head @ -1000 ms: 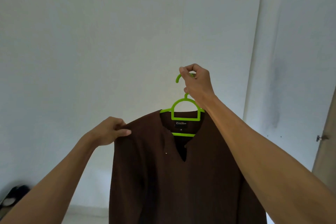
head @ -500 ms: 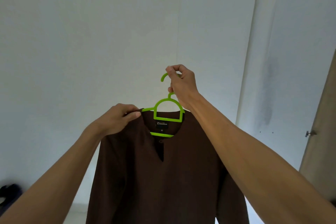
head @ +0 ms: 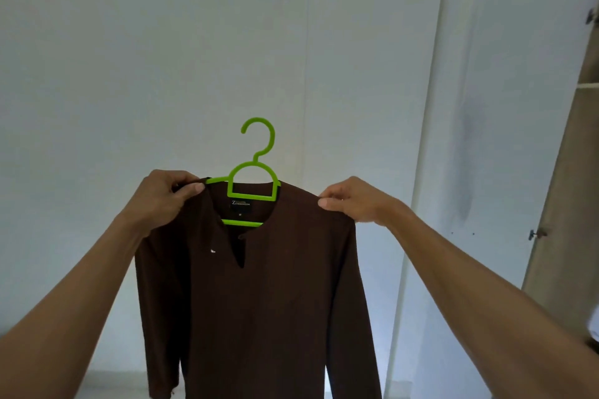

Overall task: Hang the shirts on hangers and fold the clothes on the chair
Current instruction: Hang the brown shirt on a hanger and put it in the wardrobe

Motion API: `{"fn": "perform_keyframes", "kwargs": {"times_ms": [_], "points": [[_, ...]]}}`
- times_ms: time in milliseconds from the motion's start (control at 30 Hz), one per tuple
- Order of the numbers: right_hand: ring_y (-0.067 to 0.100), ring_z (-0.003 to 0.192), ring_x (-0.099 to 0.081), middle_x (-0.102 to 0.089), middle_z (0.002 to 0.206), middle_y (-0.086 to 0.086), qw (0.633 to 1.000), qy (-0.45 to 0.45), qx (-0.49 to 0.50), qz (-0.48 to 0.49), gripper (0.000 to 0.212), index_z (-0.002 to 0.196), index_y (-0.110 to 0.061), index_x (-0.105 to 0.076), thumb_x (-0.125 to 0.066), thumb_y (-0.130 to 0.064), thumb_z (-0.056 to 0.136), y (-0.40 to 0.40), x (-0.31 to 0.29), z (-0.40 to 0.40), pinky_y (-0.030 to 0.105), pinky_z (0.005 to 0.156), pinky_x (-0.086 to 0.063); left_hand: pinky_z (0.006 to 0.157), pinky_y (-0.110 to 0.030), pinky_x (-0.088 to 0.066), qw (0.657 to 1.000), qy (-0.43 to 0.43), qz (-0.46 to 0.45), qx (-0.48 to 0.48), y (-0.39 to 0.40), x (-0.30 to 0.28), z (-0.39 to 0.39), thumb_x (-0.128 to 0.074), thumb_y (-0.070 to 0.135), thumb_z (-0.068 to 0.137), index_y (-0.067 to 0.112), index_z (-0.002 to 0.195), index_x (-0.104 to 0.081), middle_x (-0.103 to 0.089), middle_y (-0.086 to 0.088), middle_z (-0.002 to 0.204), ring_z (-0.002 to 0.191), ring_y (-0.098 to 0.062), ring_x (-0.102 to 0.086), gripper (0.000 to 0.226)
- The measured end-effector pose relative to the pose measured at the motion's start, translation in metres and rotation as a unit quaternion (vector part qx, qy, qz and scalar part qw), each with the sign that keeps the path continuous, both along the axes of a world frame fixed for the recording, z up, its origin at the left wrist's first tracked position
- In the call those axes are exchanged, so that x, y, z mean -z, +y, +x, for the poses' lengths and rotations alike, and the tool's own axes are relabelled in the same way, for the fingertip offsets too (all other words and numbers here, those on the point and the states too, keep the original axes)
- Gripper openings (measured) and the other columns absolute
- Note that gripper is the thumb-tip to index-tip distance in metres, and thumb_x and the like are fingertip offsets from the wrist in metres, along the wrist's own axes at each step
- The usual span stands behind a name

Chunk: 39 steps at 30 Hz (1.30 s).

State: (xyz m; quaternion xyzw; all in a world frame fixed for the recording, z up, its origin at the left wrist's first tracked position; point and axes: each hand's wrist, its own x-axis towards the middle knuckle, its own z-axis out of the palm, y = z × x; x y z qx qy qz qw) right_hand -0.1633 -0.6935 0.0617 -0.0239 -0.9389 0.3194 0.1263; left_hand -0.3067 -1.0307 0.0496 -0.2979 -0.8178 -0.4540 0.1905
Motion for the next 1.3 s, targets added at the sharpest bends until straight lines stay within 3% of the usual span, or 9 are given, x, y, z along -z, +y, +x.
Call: {"fn": "perform_keyframes", "kwargs": {"times_ms": [167,333,467,667,867,967,1100,1200,1300], "points": [[0.005,0.09,-0.067,-0.075,0.099,-0.007,0.997,0.072,0.022,0.025,0.016,0.105,-0.022,-0.079,-0.074,-0.029,0.091,-0.009,0.007,-0.005,0.026,0.088,-0.051,0.086,-0.038,-0.055,1.0,-0.015,0.018,-0.007,-0.002,0.007,-0.001,-0.067,0.022,0.094,0.021,0.095,-0.077,-0.075,0.003,0.089,0.088,-0.014,-0.069,0.01],[-0.002,0.077,-0.062,-0.076,0.092,-0.005,0.97,0.233,0.073,0.026,0.015,0.1,-0.014,-0.08,-0.077,-0.022,0.088,-0.02,0.024,-0.013,0.003,0.073,-0.04,0.085,-0.039,-0.056,0.998,-0.039,0.049,-0.008,-0.001,0.007,-0.001,-0.068,0.022,0.094,0.018,0.097,-0.078,-0.075,-0.001,0.09,0.087,-0.018,-0.07,0.012],[0.007,0.078,-0.065,-0.074,0.085,-0.004,0.95,0.3,0.088,0.02,0.008,0.089,-0.012,-0.078,-0.076,-0.019,0.089,-0.023,0.032,-0.019,0.01,0.071,-0.045,0.086,-0.041,-0.057,0.997,-0.049,0.054,-0.011,-0.001,0.007,-0.002,-0.068,0.023,0.094,0.018,0.097,-0.078,-0.075,-0.001,0.09,0.087,-0.018,-0.07,0.012],[0.017,0.082,-0.055,-0.059,0.093,-0.001,0.957,0.23,0.075,0.159,0.015,0.088,-0.014,-0.055,-0.054,-0.02,0.102,-0.019,0.034,-0.023,0.035,0.076,-0.051,0.086,-0.039,-0.055,0.998,-0.039,0.042,-0.023,0.001,0.009,-0.003,-0.068,0.023,0.093,0.019,0.096,-0.078,-0.074,0.0,0.091,0.087,-0.015,-0.068,0.011],[0.023,0.082,-0.05,-0.055,0.098,0.006,0.846,0.389,0.04,0.363,0.009,0.091,-0.009,-0.054,-0.061,-0.01,0.097,-0.035,0.039,-0.026,0.033,0.058,-0.044,0.085,-0.041,-0.056,0.997,-0.026,0.064,-0.034,0.002,0.002,-0.01,-0.07,0.024,0.092,0.02,0.094,-0.078,-0.074,0.001,0.088,0.086,-0.019,-0.069,0.009],[0.02,0.096,-0.052,-0.053,0.113,0.001,0.883,0.33,0.016,0.332,0.013,0.095,-0.015,-0.059,-0.063,-0.027,0.095,-0.036,0.037,-0.024,0.033,0.066,-0.049,0.085,-0.043,-0.058,0.996,-0.036,0.075,-0.018,0.002,0.005,-0.012,-0.07,0.023,0.092,0.018,0.094,-0.078,-0.074,-0.001,0.087,0.085,-0.02,-0.07,0.009],[0.013,0.091,-0.059,-0.059,0.113,-0.007,0.967,0.223,0.022,0.117,0.036,0.135,-0.027,-0.047,-0.05,-0.042,0.102,-0.035,0.021,-0.029,0.03,0.08,-0.05,0.085,-0.041,-0.058,0.995,-0.059,0.077,0.012,-0.001,0.008,-0.017,-0.072,0.022,0.091,0.019,0.095,-0.079,-0.075,-0.001,0.086,0.084,-0.019,-0.072,0.009],[0.015,0.079,-0.061,-0.067,0.087,-0.001,0.972,0.209,0.021,0.108,0.026,0.102,-0.013,-0.065,-0.047,-0.031,0.106,-0.036,0.018,-0.04,0.032,0.075,-0.049,0.085,-0.036,-0.057,0.996,-0.063,0.057,0.02,0.0,0.004,-0.019,-0.072,0.023,0.09,0.021,0.095,-0.08,-0.076,0.0,0.085,0.084,-0.017,-0.071,0.009],[0.007,0.071,-0.056,-0.064,0.079,-0.004,0.966,0.236,0.039,0.097,0.028,0.094,-0.011,-0.066,-0.047,-0.028,0.106,-0.039,0.02,-0.045,0.014,0.065,-0.041,0.079,-0.031,-0.055,0.997,-0.064,0.043,0.03,0.0,-0.005,-0.02,-0.073,0.024,0.09,0.024,0.093,-0.08,-0.075,0.004,0.075,0.08,-0.016,-0.071,0.008]]}}
